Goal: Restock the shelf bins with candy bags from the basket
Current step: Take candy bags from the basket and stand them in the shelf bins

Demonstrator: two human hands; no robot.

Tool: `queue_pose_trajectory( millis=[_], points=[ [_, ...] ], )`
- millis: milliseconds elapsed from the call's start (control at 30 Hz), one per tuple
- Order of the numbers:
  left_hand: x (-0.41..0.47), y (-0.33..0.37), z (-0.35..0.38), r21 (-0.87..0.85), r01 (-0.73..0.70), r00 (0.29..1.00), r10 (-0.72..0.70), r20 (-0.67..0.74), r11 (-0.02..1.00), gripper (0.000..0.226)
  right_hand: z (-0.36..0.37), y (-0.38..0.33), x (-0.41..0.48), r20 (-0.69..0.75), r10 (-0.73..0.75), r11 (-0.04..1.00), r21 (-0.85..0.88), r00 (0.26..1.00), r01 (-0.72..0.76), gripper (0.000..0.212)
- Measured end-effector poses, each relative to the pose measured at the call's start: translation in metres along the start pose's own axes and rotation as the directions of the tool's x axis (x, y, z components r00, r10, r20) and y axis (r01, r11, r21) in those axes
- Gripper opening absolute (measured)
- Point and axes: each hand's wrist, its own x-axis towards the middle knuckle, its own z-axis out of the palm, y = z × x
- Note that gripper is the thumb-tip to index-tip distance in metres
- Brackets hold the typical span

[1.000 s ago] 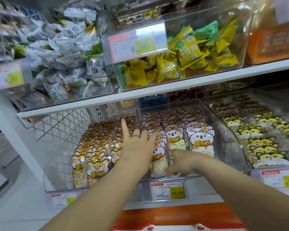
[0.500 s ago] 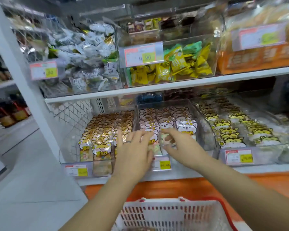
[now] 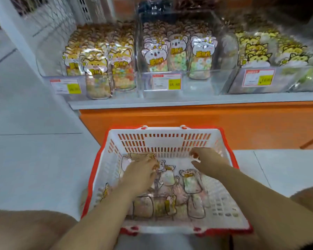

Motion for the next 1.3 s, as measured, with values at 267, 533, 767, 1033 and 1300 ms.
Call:
queue_pose_trajectory(
  millis=[267,533,767,1033,1300],
  points=[
    [0.006,-0.035,0.077,-0.055,0.145,0.952,-0.124,0.279,0.988,0.063,0.081,0.04,0.022,0.371,0.171,0.979,-0.167,0.913,-0.116,0.052],
    [0.018,-0.027,0.108,0.04,0.085,0.973,-0.092,0.214,0.996,0.058,0.15,0.05,0.012,0.315,0.023,0.898,-0.424,0.949,0.119,0.074],
    [0.048,-0.018,0.117,0.236,-0.229,0.933,0.144,0.328,0.944,0.056,0.17,0.044,0.025,0.328,0.015,0.86,-0.486,0.944,0.155,0.077],
    [0.084,-0.012,0.13,0.268,-0.204,0.887,0.062,0.458,0.942,0.066,0.169,0.043,0.029,0.379,0.008,0.81,-0.545,0.925,0.216,0.078],
    [0.096,-0.014,0.13,0.306,-0.24,0.883,0.076,0.463,0.921,0.072,0.151,0.047,0.044,0.38,-0.014,0.813,-0.534,0.925,0.232,0.067]
  ],
)
